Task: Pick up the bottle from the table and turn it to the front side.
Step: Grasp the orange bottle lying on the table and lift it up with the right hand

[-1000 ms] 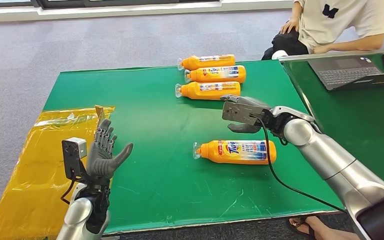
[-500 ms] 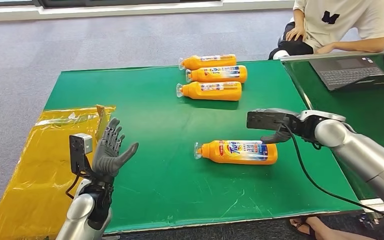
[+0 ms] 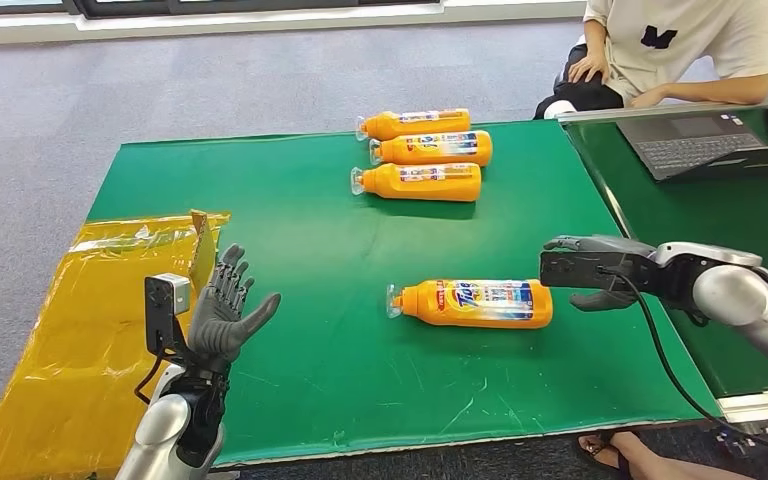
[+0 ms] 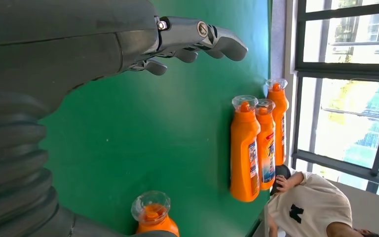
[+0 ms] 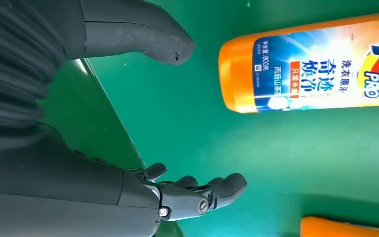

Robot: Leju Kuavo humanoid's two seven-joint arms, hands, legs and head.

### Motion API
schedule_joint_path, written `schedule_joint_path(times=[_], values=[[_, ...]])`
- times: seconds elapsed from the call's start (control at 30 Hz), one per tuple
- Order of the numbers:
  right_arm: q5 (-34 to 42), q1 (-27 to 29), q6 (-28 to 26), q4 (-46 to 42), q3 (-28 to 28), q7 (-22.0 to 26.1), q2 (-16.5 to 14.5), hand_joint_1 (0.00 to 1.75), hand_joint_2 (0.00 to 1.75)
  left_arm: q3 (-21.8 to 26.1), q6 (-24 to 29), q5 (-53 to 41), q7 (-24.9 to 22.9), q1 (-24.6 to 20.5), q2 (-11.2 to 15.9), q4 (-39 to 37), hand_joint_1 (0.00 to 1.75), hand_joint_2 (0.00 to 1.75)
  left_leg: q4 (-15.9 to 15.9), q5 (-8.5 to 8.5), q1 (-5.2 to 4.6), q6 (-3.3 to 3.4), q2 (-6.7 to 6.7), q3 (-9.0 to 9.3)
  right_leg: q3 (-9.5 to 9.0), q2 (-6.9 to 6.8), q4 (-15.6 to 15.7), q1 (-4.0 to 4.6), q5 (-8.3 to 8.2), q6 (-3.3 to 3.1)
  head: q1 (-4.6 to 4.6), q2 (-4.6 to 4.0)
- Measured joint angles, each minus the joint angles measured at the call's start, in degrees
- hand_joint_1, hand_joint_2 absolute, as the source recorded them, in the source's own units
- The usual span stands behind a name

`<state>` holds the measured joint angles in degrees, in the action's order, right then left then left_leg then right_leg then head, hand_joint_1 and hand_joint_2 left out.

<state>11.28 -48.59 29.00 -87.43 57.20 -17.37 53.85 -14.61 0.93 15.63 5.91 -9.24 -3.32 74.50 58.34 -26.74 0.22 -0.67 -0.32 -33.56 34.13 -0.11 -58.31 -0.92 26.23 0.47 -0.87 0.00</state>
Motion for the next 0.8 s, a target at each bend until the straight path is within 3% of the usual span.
schedule_joint_path(times=[0.27,0.4,0.53,0.8], values=[[-3.84,6.91,-3.42,0.07,-1.16,4.00,-0.43,0.00,1.75,-0.29,-0.63,0.02,-0.08,-0.64,0.00,-0.93,0.00,1.75,-0.01,0.00,0.01,0.00,-0.02,-0.04,-0.03,-0.04,0.00,0.01,0.00,0.00,0.00,0.00],[-6.06,9.84,-4.06,1.63,-2.47,6.98,-2.32,0.00,1.75,-0.77,-0.72,0.02,-0.07,-0.98,-0.07,-1.63,0.00,1.75,-0.03,-0.01,0.01,0.00,0.00,-0.05,-0.02,-0.02,0.00,0.03,0.00,0.00,0.00,0.00],[-11.40,11.96,-6.35,5.77,-2.86,10.77,-7.48,0.00,1.75,-1.30,-0.76,0.02,-0.07,-1.24,-0.35,-2.07,0.00,1.75,-0.05,0.02,0.05,-0.01,0.05,-0.02,-0.03,0.02,0.00,0.08,0.00,-0.01,0.00,0.00],[-18.35,12.78,-10.65,19.16,-3.10,16.40,-22.55,0.00,1.75,-1.39,-0.71,0.02,-0.05,-1.67,-0.98,-2.63,0.00,1.75,-0.07,0.05,0.16,-0.09,0.23,0.22,-0.18,0.19,0.00,0.29,-0.04,-0.08,-0.01,0.00]])
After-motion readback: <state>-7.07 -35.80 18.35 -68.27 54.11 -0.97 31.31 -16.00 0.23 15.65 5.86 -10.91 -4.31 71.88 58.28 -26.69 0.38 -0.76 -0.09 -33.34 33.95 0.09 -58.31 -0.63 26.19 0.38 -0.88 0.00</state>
